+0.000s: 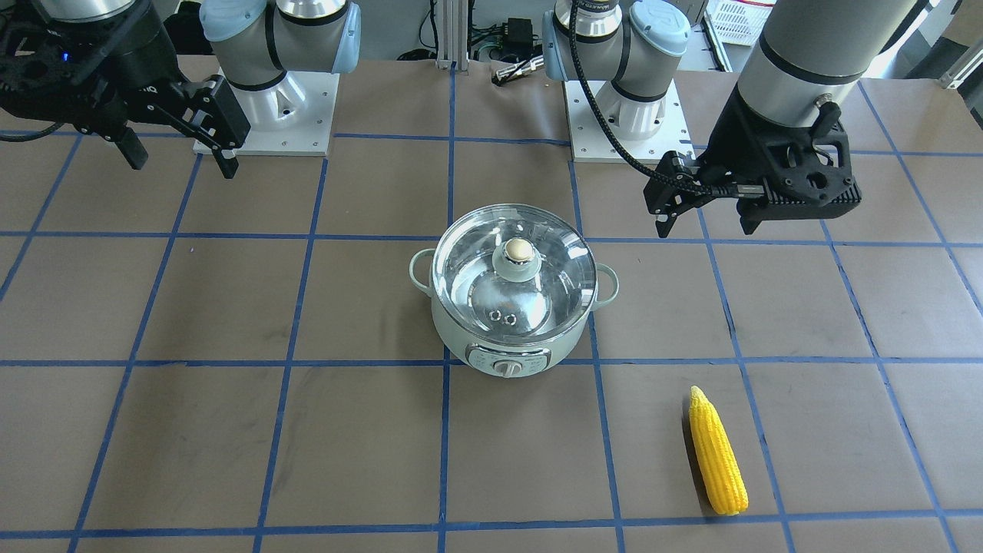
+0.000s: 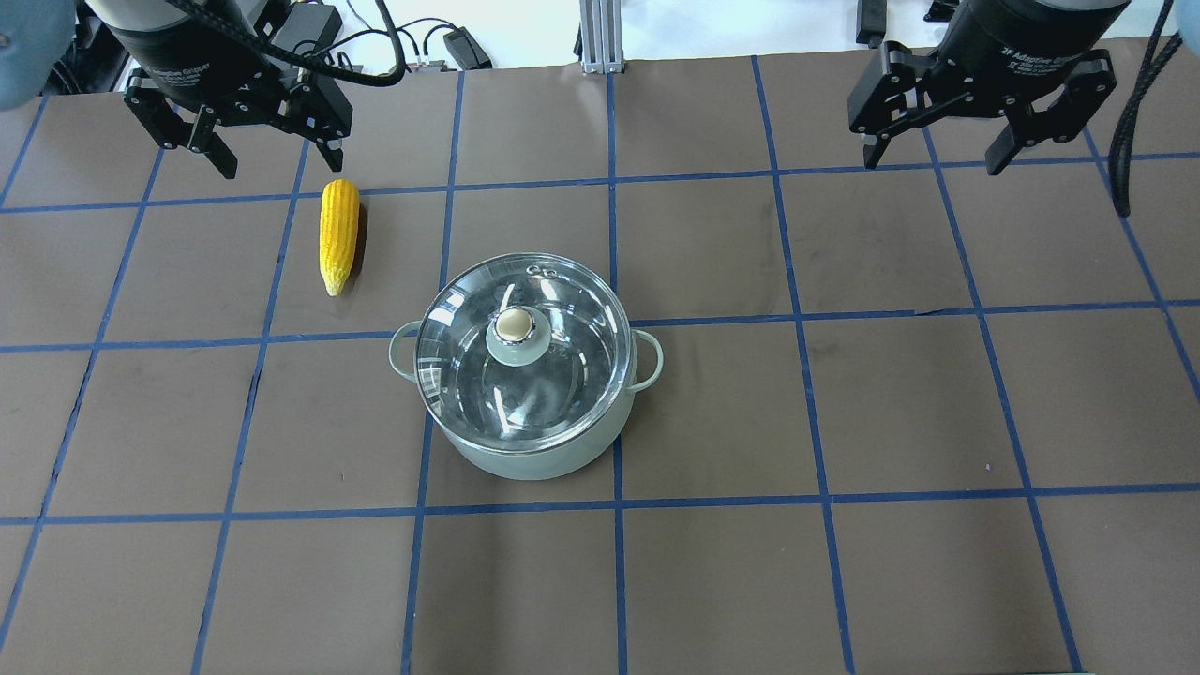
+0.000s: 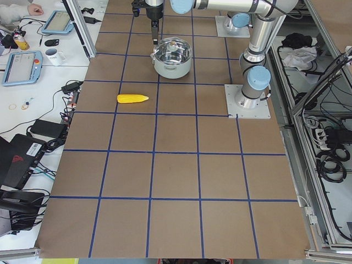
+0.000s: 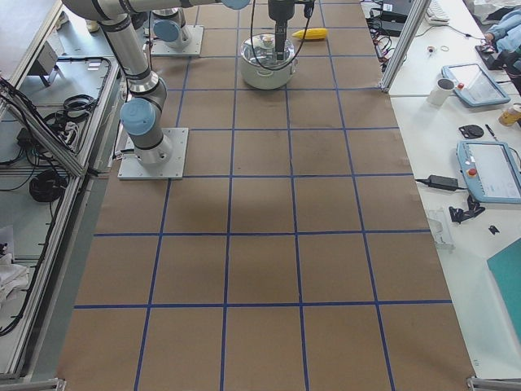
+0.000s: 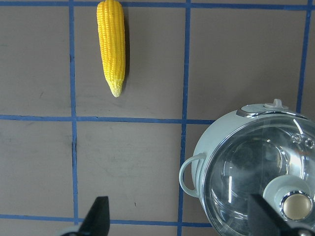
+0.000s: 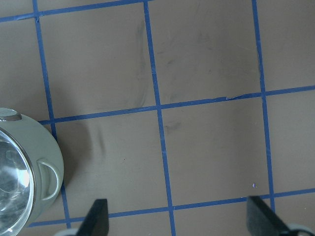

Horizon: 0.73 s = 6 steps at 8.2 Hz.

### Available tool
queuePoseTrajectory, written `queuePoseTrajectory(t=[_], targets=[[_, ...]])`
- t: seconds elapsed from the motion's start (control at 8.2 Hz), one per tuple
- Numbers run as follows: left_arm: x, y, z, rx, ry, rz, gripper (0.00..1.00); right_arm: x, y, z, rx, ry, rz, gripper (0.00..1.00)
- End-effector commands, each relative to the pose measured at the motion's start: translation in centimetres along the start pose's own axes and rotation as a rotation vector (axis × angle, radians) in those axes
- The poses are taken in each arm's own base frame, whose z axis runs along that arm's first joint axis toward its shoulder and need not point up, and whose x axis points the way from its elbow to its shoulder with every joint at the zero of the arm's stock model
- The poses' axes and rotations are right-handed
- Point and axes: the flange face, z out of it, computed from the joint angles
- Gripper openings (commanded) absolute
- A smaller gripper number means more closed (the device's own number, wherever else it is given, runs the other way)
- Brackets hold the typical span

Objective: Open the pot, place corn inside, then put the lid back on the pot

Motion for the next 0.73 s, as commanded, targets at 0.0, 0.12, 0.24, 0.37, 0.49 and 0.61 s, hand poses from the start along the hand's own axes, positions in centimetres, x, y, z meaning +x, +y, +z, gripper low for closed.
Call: queuePoseTrajectory(t=[0.0,0.12,0.24,0.37,0.49,0.61], targets=[[0.0,0.0,0.0,-0.001,-0.001,0.002,1.00,-0.7,0.5,0.2,-0.006,0.005,-0.016,1.00],[-0.1,0.0,0.0,-0.002,-0.001,0.001,1.00,-1.2,1.0,0.0,-0.005,0.004,-0.027,1.00],[-0.7,-0.2,-0.1,0.003,0.000,0.013,1.00,-1.3,1.0,0.2,-0.009,0.004,-0.031,1.00],[-1.0,-1.2,0.9,-0.004,0.000,0.101,1.00,-1.3,1.0,0.3,-0.011,0.003,-0.031,1.00],[-1.1,-3.0,2.1,0.038,-0.008,0.160,1.00,-1.4,1.0,0.3,-0.015,-0.002,-0.034,1.00],[-2.5,-5.4,4.0,0.063,-0.031,0.144,1.00,-1.4,0.9,0.3,-0.010,0.002,-0.062,1.00]])
